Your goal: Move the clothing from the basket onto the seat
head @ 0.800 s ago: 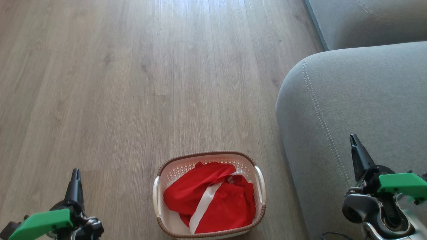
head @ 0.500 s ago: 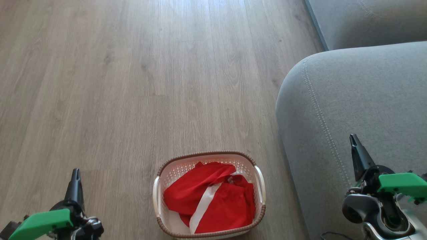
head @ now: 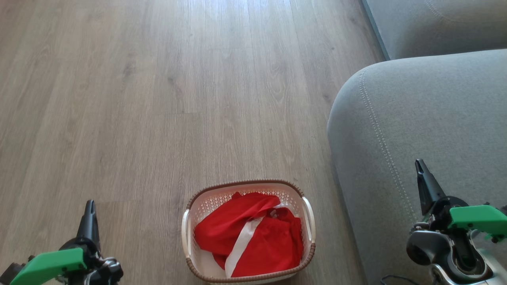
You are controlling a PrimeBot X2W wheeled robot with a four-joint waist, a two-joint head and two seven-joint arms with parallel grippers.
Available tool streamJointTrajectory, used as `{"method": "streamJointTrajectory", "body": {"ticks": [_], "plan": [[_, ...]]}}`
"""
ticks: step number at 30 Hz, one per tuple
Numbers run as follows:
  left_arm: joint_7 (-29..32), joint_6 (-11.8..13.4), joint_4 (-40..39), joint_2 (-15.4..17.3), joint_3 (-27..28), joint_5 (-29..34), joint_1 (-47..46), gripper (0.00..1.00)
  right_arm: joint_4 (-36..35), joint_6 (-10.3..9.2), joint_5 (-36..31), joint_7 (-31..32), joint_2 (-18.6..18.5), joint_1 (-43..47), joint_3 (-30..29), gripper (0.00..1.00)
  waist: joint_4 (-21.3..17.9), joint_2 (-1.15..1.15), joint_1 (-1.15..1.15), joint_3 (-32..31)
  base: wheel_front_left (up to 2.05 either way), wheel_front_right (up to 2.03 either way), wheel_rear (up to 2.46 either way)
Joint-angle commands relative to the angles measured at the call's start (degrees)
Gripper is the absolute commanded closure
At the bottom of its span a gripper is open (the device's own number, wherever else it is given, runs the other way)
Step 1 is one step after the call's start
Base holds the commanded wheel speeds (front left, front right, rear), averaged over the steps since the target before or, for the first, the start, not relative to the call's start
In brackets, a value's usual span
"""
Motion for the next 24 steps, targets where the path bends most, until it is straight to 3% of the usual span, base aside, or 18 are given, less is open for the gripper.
{"method": "streamJointTrajectory", "body": {"ticks": [1, 17, 18, 19, 24], "plan": [[0.4, -0.4, -2.0, 0.5, 2.0, 0.0, -2.6, 1.00, -2.1, 0.00, 0.1, -0.6, -1.6, -2.4, 0.7, 1.00, 0.0, 0.00, 0.00, 0.0, 0.00, 0.00, 0.00], [0.4, -0.4, -2.0, 0.5, 2.0, 0.0, -2.6, 1.00, -2.1, 0.00, 0.1, -0.6, -1.6, -2.4, 0.7, 1.00, 0.0, 0.00, 0.00, 0.0, 0.00, 0.00, 0.00], [0.4, -0.4, -2.0, 0.5, 2.0, 0.0, -2.6, 0.00, -2.1, 0.00, 0.1, -0.6, -1.6, -2.4, 0.7, 0.00, 0.0, 0.00, 0.00, 0.0, 0.00, 0.00, 0.00], [0.0, 0.0, 0.2, 0.0, 0.0, 0.0, 0.0, 0.00, 0.2, 0.01, 0.0, 0.0, 0.1, 0.0, 0.0, 0.00, 0.0, 0.00, 0.00, 0.0, 0.00, 0.00, 0.00], [-0.4, 0.0, 2.6, -0.3, -0.5, 0.2, 1.2, 0.00, 2.6, 0.01, -0.5, 0.0, 1.6, 1.4, 0.6, 0.00, 0.0, 0.00, 0.00, -0.1, 0.00, 0.00, 0.00]]}}
